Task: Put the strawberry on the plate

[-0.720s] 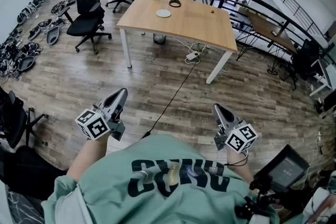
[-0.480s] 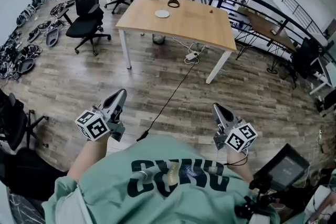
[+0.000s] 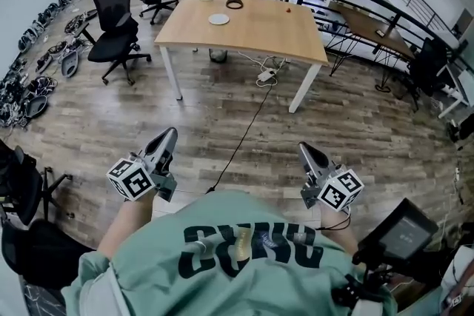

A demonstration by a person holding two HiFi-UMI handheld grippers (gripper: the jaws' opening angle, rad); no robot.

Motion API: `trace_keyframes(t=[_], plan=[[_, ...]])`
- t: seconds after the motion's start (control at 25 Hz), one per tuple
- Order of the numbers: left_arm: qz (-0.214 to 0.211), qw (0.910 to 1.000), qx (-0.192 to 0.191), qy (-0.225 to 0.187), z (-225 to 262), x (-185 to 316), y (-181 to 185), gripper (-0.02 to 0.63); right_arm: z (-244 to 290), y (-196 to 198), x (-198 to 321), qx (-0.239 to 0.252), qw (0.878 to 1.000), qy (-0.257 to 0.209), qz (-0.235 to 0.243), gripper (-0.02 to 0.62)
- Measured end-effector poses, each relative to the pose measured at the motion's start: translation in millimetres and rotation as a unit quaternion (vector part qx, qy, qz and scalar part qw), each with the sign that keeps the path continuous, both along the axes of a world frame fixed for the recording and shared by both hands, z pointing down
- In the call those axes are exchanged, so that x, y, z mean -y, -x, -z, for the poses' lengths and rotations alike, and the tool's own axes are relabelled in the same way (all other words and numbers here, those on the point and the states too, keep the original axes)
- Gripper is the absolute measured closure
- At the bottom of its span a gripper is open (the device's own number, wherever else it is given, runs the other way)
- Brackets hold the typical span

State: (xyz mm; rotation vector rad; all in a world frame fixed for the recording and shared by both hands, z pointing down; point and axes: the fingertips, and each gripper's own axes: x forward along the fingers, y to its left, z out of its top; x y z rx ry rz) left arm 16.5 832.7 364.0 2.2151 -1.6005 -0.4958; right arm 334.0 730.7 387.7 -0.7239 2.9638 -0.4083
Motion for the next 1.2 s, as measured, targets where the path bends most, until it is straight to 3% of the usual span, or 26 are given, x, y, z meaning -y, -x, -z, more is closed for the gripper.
trace_keyframes(t=[0.4,0.92,1.2], plan=[[-0.021,0.9997,0.011,0.005,8,28,-59,0.604,-3,-62,10,0.022,1.0,0.003,-0.017,0.591],[-0.064,0.9968,0.026,0.041,0,71,-195,0.604,-34,-180,35,0.051,0.998,0.04,-0.023,0.591],[-0.071,0.9959,0.032,0.046,-10,90,-204,0.604,-45,-183,55,0.055,0.997,0.053,-0.024,0.591]])
